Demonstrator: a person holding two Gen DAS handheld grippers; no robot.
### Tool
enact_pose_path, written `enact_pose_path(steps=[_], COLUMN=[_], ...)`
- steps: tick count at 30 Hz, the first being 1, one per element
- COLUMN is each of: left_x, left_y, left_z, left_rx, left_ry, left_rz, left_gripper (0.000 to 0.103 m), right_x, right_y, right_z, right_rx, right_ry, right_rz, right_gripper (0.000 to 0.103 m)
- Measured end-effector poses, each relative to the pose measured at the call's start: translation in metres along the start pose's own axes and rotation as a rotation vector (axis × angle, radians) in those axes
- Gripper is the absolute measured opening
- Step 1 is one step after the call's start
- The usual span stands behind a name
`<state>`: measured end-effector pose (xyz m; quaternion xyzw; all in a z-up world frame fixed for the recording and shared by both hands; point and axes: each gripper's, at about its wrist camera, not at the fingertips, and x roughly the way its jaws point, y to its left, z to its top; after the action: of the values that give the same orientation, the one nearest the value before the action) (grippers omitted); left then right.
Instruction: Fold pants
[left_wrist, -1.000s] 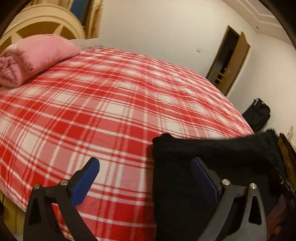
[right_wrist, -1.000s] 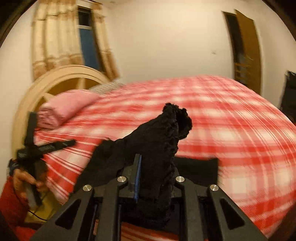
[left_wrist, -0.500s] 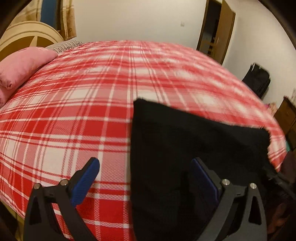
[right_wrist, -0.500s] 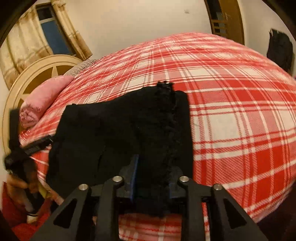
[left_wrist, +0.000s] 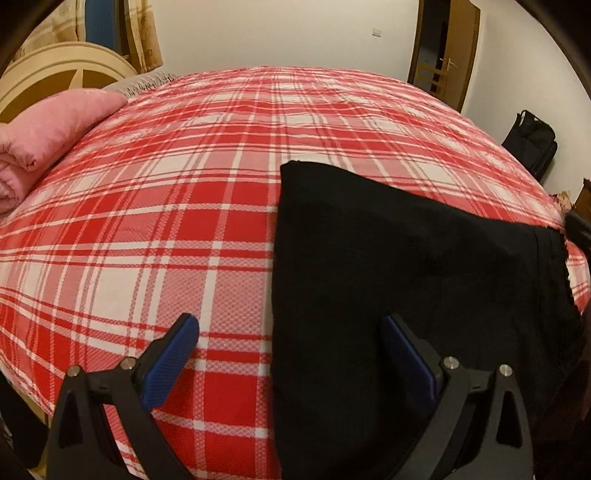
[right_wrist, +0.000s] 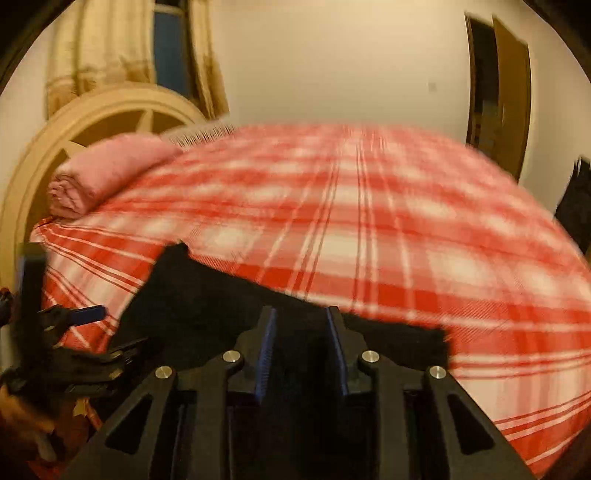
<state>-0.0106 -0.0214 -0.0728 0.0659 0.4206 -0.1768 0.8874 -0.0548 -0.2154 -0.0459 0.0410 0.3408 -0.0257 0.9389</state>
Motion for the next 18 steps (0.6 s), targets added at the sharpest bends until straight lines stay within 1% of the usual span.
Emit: enact_pose_path(steps=[2, 4, 6, 8, 9, 11, 13, 15, 17, 18], left_x=[0.002, 0.005, 0.009, 0.011, 0.012, 0.011, 0.01, 0.009, 0.009, 0.008], left_y=[-0.001, 0.001, 0.005, 0.008, 0.009, 0.008, 0.008, 0.007, 0.007, 0.007], left_z=[-0.003, -0.005, -0.005, -0.006, -0.006, -0.007, -0.007, -0.008, -0.009, -0.01], left_rx=[0.01, 0.001, -0.027, -0.047, -0.054, -0.052, -0.051, -0.057, -0.051, -0.047], left_ry=[0.007, 0.021, 0.032, 0.043, 0.046, 0.045, 0.048, 0.056, 0.058, 0.057], left_rz=[0.002, -0.003, -0.024, -0.048, -0.055, -0.057, -0.056, -0.058, -0.059, -0.058], left_gripper=[0.101, 0.103, 0.103, 0.103, 0.103, 0.103, 0.103, 0.103, 0.103, 0.103], right_x=[0.028, 0.036, 0.041, 0.037, 0.031, 0.017, 0.015, 0.021, 0.04, 0.052], right_y=[-0.006, -0.013, -0.021, -0.023, -0.021, -0.007, 0.017, 0.046, 0.075, 0.086], right_z=[-0.004, -0.007, -0.004, 0.0, 0.003, 0.011, 0.024, 0.034, 0.04, 0.042], right_rx=[0.011, 0.025, 0.071, 0.108, 0.109, 0.069, 0.002, -0.044, -0.075, -0.097], right_ry=[0.05, 0.031, 0.034, 0.054, 0.046, 0.006, -0.005, 0.013, 0.065, 0.096], right_rz=[-0.046, -0.055, -0.037, -0.023, -0.021, 0.01, 0.071, 0.165, 0.265, 0.292], right_gripper=[0.029, 0.027, 0.027, 0.027, 0.028, 0.028, 0.028, 0.028, 0.028, 0.028])
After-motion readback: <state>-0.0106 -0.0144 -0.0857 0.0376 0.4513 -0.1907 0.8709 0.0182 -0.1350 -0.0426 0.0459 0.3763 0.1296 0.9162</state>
